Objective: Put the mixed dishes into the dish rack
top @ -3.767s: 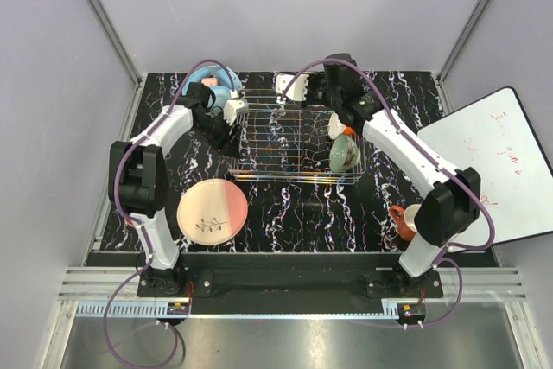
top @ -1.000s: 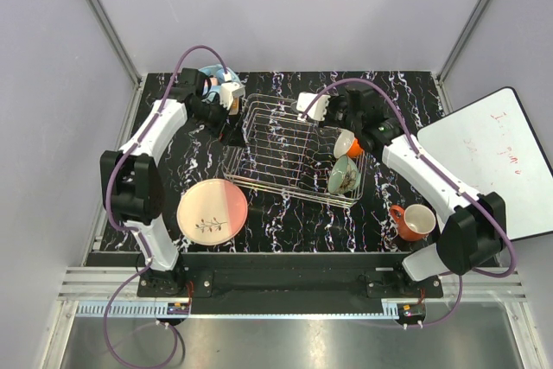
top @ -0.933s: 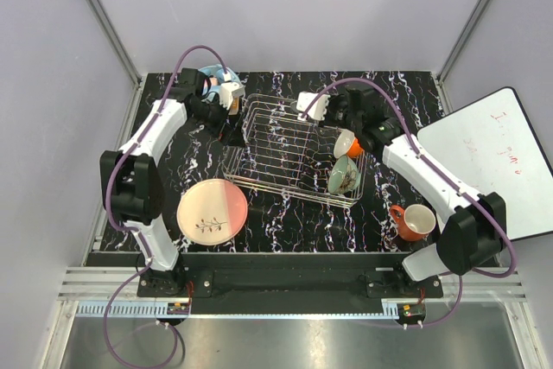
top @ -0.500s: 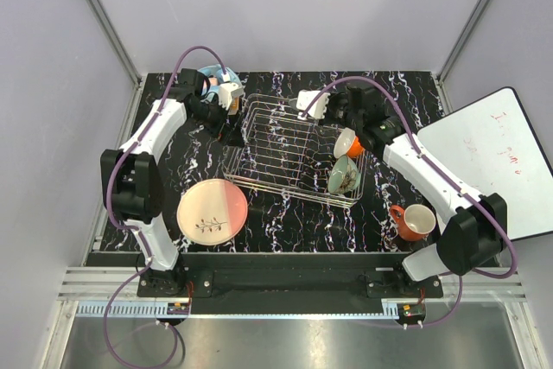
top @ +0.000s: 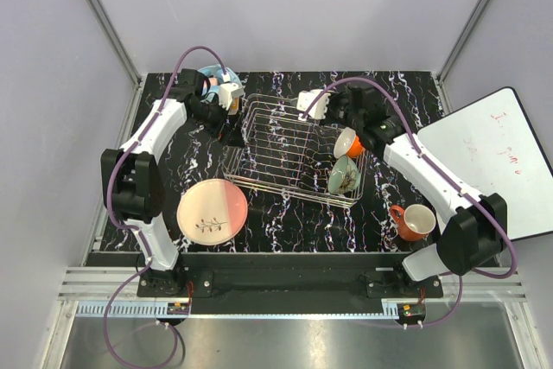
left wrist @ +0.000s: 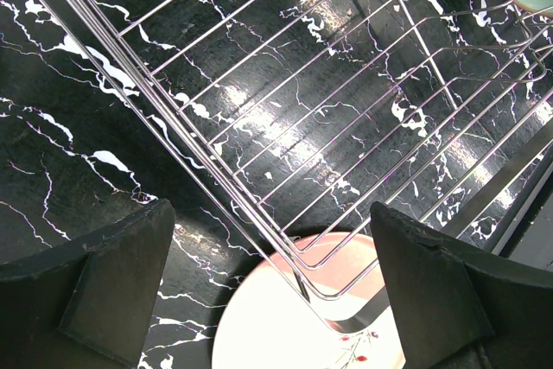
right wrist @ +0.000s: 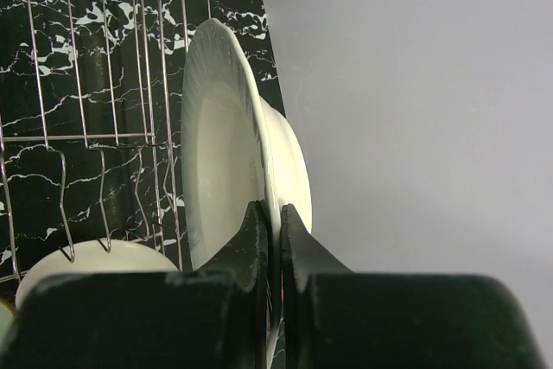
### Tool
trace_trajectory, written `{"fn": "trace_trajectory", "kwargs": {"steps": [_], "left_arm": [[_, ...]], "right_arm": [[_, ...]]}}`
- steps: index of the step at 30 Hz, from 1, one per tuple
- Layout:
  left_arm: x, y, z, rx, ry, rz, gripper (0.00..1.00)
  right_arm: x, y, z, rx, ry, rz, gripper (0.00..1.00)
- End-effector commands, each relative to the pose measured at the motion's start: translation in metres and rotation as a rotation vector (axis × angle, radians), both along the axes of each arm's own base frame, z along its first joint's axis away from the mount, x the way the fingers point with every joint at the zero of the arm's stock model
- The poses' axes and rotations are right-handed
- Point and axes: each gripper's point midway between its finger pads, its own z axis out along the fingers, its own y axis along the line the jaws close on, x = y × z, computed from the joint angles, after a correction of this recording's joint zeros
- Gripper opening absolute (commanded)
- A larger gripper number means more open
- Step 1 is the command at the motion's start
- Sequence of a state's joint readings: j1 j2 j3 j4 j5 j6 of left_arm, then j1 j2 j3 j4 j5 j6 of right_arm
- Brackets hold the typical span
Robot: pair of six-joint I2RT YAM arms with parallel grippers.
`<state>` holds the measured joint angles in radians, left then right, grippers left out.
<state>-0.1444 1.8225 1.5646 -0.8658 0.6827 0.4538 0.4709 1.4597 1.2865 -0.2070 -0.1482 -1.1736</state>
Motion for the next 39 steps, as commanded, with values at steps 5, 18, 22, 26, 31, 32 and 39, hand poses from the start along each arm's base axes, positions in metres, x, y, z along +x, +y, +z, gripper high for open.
{"fn": "trace_trajectory", "kwargs": {"steps": [5,18,22,26,31,32,39], "left_arm": [[0.006,-0.003,0.010,-0.032,-0.042,-0.010,0.99],[0.009,-0.003,0.015,-0.039,-0.058,-0.013,0.99],[0.009,-0.003,0.015,-0.039,-0.055,-0.012,0.99],[0.009,-0.002,0.013,-0.037,-0.055,-0.011,0.99],[0.009,-0.001,0.013,-0.035,-0.057,-0.008,0.99],[0.010,-0.001,0.013,-0.036,-0.055,-0.008,0.99],[0.010,-0.001,0.013,-0.041,-0.055,-0.010,0.99]], "right_arm": [[0.019,-0.008,0.078,0.087,-0.245,-0.035,0.00],[0.028,-0.007,0.033,0.070,-0.154,-0.046,0.00],[0.034,-0.006,0.028,0.087,-0.157,-0.049,0.00],[0.039,-0.005,0.017,0.088,-0.134,-0.050,0.00],[0.046,-0.003,0.005,0.103,-0.097,-0.060,0.00],[0.046,-0.003,0.003,0.102,-0.092,-0.062,0.00],[0.047,-0.006,-0.021,0.111,-0.032,-0.081,0.00]]}}
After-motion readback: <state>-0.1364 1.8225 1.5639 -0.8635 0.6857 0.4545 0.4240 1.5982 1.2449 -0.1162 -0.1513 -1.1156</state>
